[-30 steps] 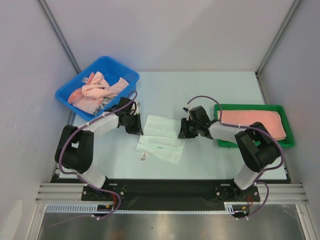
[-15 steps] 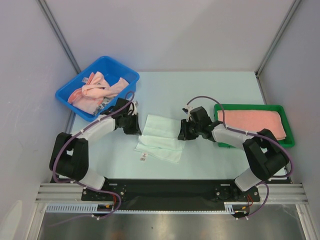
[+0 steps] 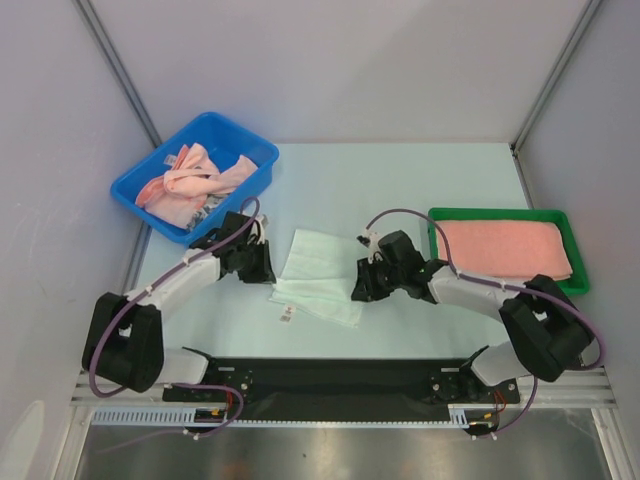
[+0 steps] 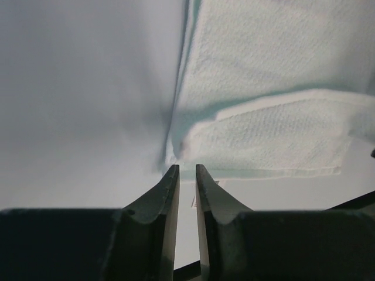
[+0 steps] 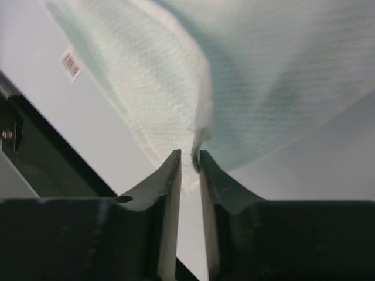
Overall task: Fold and stack the towels
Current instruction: Fold the towel
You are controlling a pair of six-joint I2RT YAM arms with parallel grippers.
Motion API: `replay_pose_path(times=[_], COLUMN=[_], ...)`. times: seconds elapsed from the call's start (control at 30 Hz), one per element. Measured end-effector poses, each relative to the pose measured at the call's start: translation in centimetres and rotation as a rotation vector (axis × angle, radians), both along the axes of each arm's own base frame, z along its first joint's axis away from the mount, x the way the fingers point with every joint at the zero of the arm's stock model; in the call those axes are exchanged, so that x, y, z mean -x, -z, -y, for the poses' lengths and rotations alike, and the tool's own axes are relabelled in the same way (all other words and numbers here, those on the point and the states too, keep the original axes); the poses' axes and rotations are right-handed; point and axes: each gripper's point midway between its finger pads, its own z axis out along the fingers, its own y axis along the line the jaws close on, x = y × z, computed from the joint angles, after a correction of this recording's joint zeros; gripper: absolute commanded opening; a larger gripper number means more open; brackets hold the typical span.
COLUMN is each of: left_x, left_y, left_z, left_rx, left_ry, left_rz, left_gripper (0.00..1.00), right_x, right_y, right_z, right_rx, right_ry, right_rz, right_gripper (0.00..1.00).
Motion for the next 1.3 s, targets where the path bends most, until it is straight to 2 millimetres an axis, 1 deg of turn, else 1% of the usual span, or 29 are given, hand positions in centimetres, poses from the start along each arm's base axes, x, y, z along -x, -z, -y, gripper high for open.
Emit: replay_pose_path(times=[0.07, 0.1, 0.17, 0.23, 0.3, 0.4, 0.5, 0.57, 0.63, 0.73, 0.9, 0.97, 1.1, 1.2, 1.3], left_x=[0.4, 0.7, 1.1, 1.2, 0.9, 0.2, -0.3, -0.5, -0.7, -0.7, -0.7, -1.0, -1.8, -1.9, -1.7], left_y=[0.3, 0.5, 0.7, 0.3, -0.7, -2.5, -3.1, -2.7, -1.7, -0.4, 0.8, 0.9, 0.7, 0.7, 0.7], left_z=[-0.5, -0.8, -1.6, -2.4, -2.8, -2.9, -2.7, -2.6, -2.3, -1.1, 0.5, 1.0, 1.7, 2.0, 2.3], left_rx=[-0.016, -0.028, -0.057, -0.08, -0.078, -0.054, -0.039, -0.043, -0.044, -0.011, 0.048, 0.059, 0.079, 0.09, 0.104], left_ry=[-0.017, -0.032, -0.066, -0.107, -0.142, -0.175, -0.183, -0.182, -0.172, -0.133, -0.08, -0.065, -0.044, -0.033, -0.016], left_rz=[-0.001, -0.005, -0.005, 0.017, 0.063, 0.137, 0.167, 0.157, 0.124, 0.072, 0.012, -0.001, -0.002, -0.007, -0.015], left_gripper=[0.27, 0.31, 0.34, 0.39, 0.44, 0.46, 0.47, 0.47, 0.48, 0.49, 0.49, 0.49, 0.49, 0.48, 0.48], right_x=[1.7, 2.6, 4.0, 5.3, 6.0, 7.4, 8.3, 8.5, 8.6, 8.5, 8.1, 7.7, 6.5, 5.5, 4.6], right_y=[-0.6, -0.9, -1.2, -0.9, -0.2, 1.1, 1.3, 1.1, 1.0, 1.0, 0.6, 0.3, -0.5, -1.2, -1.5], right_z=[-0.8, -1.2, -1.7, -1.9, -1.2, 0.4, 1.3, 1.5, 1.5, 1.5, 1.5, 1.5, 1.3, 0.7, 0.2], right_rx=[-0.022, -0.028, -0.036, -0.037, -0.027, -0.006, -0.004, -0.013, -0.017, -0.017, -0.02, -0.02, -0.014, -0.008, 0.002], right_ry=[-0.071, -0.11, -0.166, -0.204, -0.204, -0.186, -0.175, -0.173, -0.173, -0.171, -0.154, -0.14, -0.12, -0.122, -0.131], right_rz=[0.026, 0.041, 0.059, 0.056, 0.042, 0.011, 0.001, 0.009, 0.014, 0.016, 0.038, 0.057, 0.1, 0.132, 0.149], right_gripper=[0.33, 0.34, 0.34, 0.34, 0.36, 0.38, 0.4, 0.4, 0.41, 0.44, 0.49, 0.51, 0.52, 0.52, 0.5])
